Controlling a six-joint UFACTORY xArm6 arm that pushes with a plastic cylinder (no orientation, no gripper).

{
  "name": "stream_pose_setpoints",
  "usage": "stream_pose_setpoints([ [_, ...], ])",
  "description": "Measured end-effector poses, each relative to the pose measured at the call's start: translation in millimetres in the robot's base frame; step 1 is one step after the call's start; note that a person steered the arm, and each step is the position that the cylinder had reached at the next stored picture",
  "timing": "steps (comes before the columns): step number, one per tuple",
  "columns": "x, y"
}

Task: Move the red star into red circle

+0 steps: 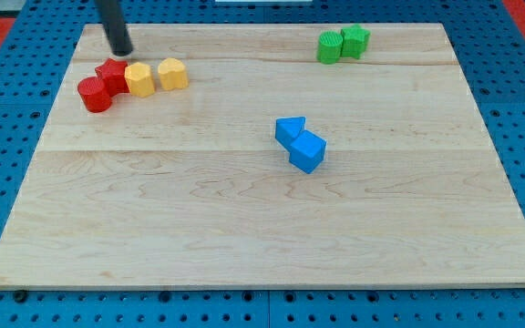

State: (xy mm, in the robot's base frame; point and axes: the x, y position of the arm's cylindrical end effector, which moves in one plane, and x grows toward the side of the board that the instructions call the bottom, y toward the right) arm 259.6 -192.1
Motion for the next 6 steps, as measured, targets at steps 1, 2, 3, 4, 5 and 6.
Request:
stream_pose_setpoints([
  [1, 11.9, -1.2],
  [2, 23.9, -13.9],
  [3, 36.3, -21.7],
  [4, 44.4, -31.6],
  [5, 44.7, -60.1],
  [6, 58.7, -66.0],
])
